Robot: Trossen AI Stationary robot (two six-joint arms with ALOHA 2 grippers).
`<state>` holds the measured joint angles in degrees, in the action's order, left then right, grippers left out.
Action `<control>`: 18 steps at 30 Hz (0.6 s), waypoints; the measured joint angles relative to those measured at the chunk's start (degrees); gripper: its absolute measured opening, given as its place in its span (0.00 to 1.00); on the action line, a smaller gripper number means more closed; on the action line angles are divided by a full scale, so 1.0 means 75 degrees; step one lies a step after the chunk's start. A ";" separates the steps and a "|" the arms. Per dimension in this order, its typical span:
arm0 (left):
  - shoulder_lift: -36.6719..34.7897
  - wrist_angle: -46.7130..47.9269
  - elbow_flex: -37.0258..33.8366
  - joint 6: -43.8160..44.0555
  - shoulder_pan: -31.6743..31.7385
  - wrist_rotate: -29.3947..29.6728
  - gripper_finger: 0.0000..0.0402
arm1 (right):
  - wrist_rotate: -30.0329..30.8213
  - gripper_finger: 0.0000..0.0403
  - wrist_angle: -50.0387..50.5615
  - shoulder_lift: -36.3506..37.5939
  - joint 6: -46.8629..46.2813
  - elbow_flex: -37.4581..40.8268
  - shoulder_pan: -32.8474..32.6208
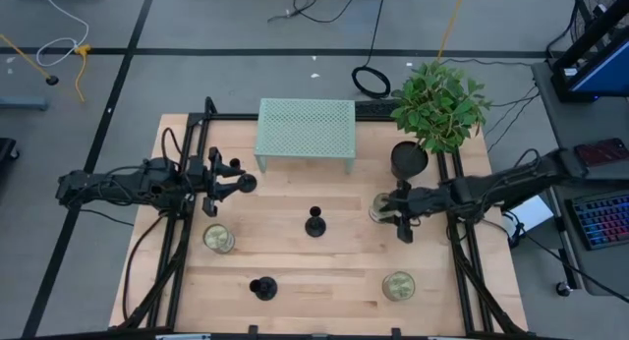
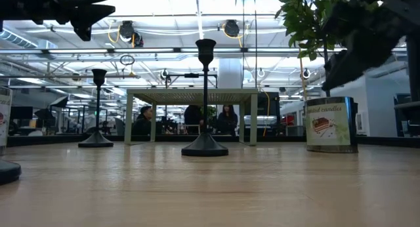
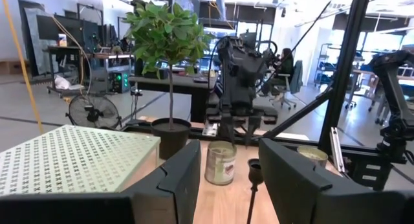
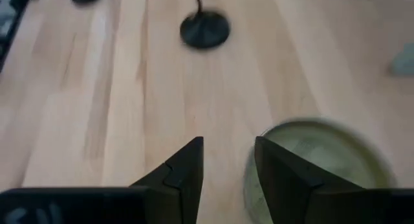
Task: Pick & Place candle stick holders
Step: Put the top scented candle on the shelf
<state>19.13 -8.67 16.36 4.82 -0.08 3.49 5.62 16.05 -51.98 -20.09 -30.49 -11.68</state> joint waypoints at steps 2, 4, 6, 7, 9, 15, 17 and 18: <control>0.0000 0.0001 0.0000 0.0000 0.0000 0.0000 0.40 | 0.0081 0.32 0.0136 -0.0238 -0.0027 -0.0001 -0.0089; 0.0001 -0.0001 0.0000 0.0000 0.0000 -0.0003 0.40 | 0.0414 0.32 0.0201 -0.0438 0.0203 -0.0001 -0.0113; 0.0000 -0.0017 0.0000 0.0000 0.0000 -0.0003 0.40 | 0.0854 0.32 0.0222 -0.0562 0.0459 -0.0001 -0.0108; 0.0001 -0.0017 0.0000 0.0000 0.0000 -0.0002 0.40 | 0.0909 0.32 0.0242 -0.0614 0.0526 -0.0001 -0.0099; 0.0000 -0.0014 0.0000 -0.0003 0.0000 0.0000 0.40 | 0.1015 0.32 0.0316 -0.0707 0.0613 -0.0004 -0.0102; -0.0002 -0.0014 0.0000 -0.0266 0.0000 0.0003 0.40 | 0.0991 0.30 0.0529 -0.0787 0.0356 -0.0007 -0.0105; 0.0001 -0.0015 0.0000 -0.0390 0.0000 0.0003 0.40 | 0.0997 0.28 0.0530 -0.0787 0.0099 -0.0007 -0.0105; 0.0001 -0.0015 0.0000 -0.0450 0.0000 0.0005 0.40 | 0.1014 0.26 0.0546 -0.0787 0.0050 -0.0009 -0.0108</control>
<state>19.14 -8.78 16.36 1.44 -0.08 3.53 13.23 20.15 -57.89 -19.72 -30.56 -12.49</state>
